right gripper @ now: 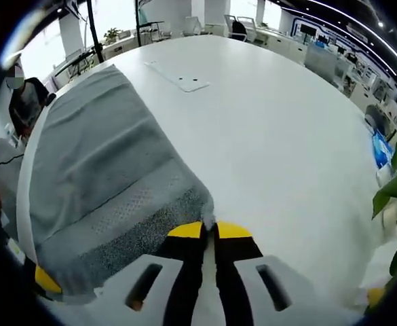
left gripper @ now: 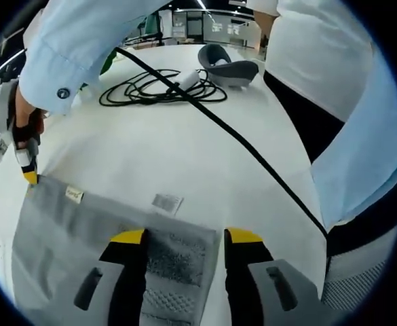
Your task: Fold the towel on the table until its edges align and the towel forms a compact rectangular stack.
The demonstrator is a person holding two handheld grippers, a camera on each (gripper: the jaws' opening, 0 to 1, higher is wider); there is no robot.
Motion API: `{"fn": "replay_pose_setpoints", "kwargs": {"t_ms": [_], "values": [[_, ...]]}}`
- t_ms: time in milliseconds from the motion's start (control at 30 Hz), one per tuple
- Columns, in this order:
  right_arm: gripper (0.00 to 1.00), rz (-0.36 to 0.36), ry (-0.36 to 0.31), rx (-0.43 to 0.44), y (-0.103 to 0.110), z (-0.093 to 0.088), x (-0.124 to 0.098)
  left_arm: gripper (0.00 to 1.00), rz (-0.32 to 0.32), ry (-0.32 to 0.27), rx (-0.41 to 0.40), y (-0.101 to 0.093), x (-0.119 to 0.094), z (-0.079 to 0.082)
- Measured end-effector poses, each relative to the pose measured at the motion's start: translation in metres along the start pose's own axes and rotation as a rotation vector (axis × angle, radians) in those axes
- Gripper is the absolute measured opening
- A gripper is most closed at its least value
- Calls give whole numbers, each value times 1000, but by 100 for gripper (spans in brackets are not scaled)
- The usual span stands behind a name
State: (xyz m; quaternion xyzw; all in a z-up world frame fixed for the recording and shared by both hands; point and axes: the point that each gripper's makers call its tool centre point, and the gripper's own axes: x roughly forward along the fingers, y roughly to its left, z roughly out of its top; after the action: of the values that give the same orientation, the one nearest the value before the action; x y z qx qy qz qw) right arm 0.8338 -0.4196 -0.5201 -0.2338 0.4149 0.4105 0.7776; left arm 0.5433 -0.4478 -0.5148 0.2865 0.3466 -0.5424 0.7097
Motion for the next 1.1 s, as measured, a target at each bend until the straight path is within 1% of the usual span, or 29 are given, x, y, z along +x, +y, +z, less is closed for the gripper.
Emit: {"fn": "replay_pose_setpoints", "kwargs": {"t_ms": [267, 400, 467, 533, 633, 733, 800, 833, 867, 900, 1033, 1100], "values": [[2, -2, 11, -5, -2, 0, 3, 45, 1, -8, -10, 1, 0, 1], [2, -3, 15, -11, -3, -1, 4, 43, 7, -22, -24, 6, -1, 5], [2, -4, 19, -16, -3, 0, 4, 43, 4, -16, -6, 5, 1, 4], [2, -4, 22, -21, -4, 0, 4, 42, 0, 16, 29, 3, 2, -3], [2, -4, 22, -22, -4, 0, 4, 41, 0, 7, 23, 4, 2, -1], [2, -3, 21, -19, -3, -1, 4, 39, -1, 8, 43, 3, 4, 2], [2, -2, 21, -18, -2, -1, 3, 36, 3, 9, 42, 4, 4, 2], [2, -1, 21, -17, -2, -1, 3, 33, 6, 10, 47, 4, 4, 2], [2, -1, 21, -19, -2, -1, 3, 26, 6, 15, 60, 4, 3, 1], [2, -1, 22, -18, -2, -1, 3, 23, 7, 25, 75, 4, 2, 0], [2, 1, 24, -16, -1, -1, 3, 19, 8, 19, 79, 5, 1, 1], [2, 2, 25, -15, -2, -1, 3, 11, 8, 19, 84, 5, 0, 1]]}}
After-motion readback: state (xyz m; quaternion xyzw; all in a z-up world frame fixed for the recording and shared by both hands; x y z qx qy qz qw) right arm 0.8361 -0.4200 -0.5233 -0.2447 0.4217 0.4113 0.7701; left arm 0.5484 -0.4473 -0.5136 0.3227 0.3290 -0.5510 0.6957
